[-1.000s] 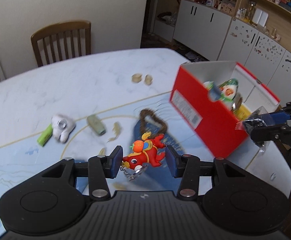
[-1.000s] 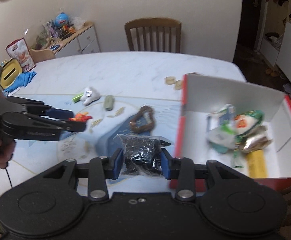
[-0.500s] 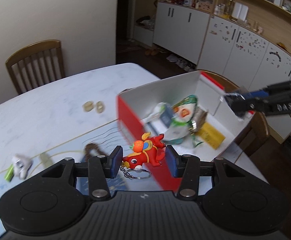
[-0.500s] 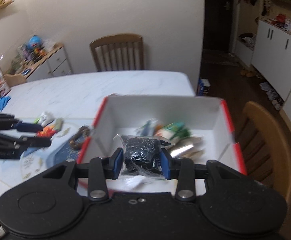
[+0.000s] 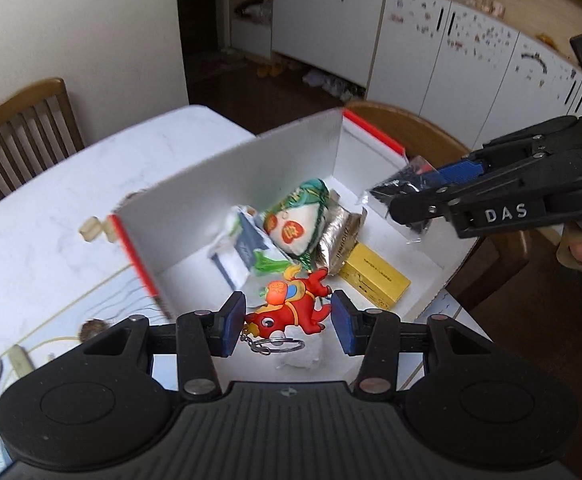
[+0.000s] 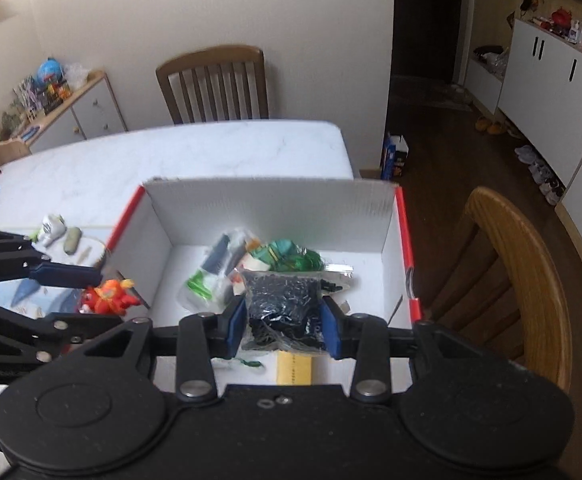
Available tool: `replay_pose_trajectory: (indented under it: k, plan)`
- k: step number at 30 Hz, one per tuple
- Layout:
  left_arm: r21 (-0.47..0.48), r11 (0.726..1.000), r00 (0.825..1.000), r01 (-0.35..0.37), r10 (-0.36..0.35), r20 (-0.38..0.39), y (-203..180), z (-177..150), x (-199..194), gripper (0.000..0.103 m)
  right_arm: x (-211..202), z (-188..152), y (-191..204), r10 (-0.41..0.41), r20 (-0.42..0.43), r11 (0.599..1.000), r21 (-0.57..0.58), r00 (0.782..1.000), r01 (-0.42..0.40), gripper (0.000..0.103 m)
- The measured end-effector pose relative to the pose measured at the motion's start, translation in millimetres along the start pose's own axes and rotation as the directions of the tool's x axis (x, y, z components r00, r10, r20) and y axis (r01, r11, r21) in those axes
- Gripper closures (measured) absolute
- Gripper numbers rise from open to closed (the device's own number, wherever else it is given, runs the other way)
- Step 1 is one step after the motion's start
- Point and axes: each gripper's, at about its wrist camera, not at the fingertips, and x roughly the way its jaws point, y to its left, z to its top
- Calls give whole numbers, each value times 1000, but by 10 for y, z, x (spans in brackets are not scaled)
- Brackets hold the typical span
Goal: Organize objects
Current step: 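Carry the keychain and black bag into the red box and open both grippers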
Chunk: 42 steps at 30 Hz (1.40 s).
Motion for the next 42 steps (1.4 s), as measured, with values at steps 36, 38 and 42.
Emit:
replay_pose_trajectory:
  k: [36,38,42]
  plan:
    - [-43,997,976,-66,55,-208,-93,33,859,56,775,-155,-168,35,-184,999,-24,982,-40,64]
    - [-48,997,977,-66,55,-206,-91,30,849,56,776,-156,-169,30,-182,999,-23,983,-35,64]
    - [-65,996,979,-66,53,-195,-82,31,807,49,741,-158,-182,38,-177,999,-15,983,-42,61]
